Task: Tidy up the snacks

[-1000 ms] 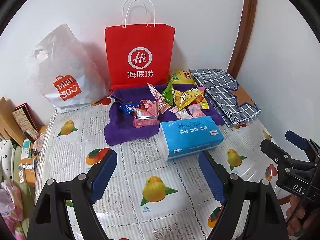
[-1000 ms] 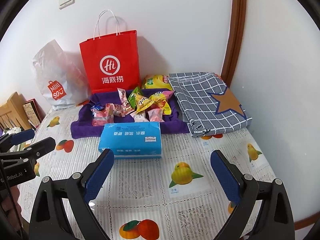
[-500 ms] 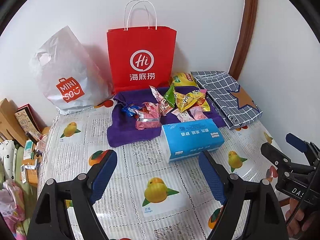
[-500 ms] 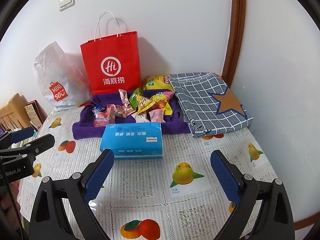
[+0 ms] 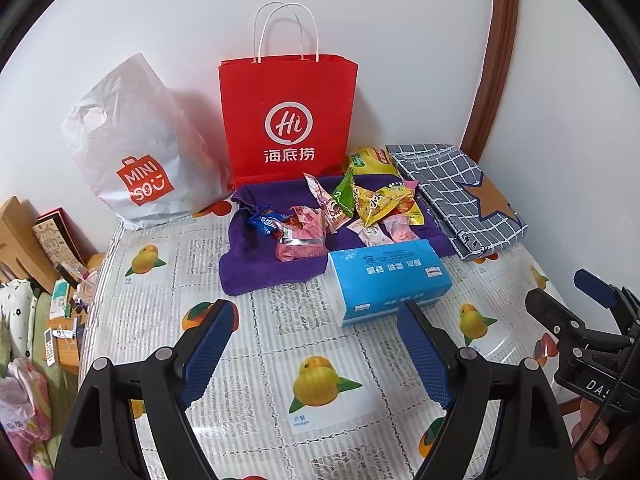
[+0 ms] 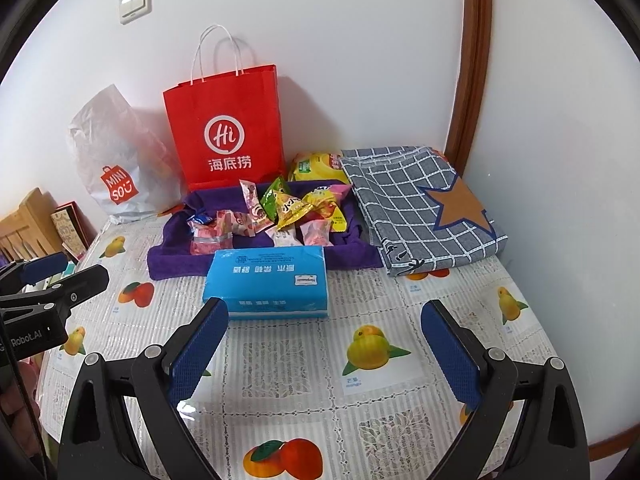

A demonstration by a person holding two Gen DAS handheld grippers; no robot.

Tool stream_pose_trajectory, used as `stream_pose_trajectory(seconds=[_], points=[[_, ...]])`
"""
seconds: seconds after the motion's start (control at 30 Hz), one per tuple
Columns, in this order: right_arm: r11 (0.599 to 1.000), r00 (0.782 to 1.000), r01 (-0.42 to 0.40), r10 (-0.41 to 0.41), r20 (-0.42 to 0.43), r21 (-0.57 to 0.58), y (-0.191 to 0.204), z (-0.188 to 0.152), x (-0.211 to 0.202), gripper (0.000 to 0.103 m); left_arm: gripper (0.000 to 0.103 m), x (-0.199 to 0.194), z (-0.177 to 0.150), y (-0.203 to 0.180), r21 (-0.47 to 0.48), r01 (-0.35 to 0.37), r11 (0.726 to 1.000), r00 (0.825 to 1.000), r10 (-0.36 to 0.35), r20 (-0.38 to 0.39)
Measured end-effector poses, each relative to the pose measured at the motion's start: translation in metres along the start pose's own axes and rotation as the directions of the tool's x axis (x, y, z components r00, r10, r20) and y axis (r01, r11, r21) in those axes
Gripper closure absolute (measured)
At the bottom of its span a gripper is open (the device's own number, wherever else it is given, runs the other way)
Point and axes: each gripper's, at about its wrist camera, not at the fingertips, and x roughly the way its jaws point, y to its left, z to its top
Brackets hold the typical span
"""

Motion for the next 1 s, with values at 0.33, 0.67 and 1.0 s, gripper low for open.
stream_pose_trajectory(seconds=[0.33, 0.67, 1.0], points=[[1.000, 1.000, -0.005, 0.005, -0.001, -0.003, -0.0004, 0.0001, 0.0004, 0.007, 0.021, -0.0035, 0.0001, 0.0043, -0.014, -0.009, 1.000, 1.000, 0.009, 0.005], [1.000, 1.000, -0.005, 0.005, 0.000, 0.000, 0.0006, -0.0002, -0.0001, 0.007, 0.021, -0.0049, 0.0002, 0.0058, -0.018, -0.012, 1.000, 1.000, 0.012, 0.007], [1.000, 1.000, -0.009, 0.009, 0.003, 0.000, 0.0010, 0.0002, -0.0008, 0.007, 0.021, -0.0052, -0.0002, 0.0060, -0.017, -0.012, 1.000, 1.000, 0.012, 0.007]])
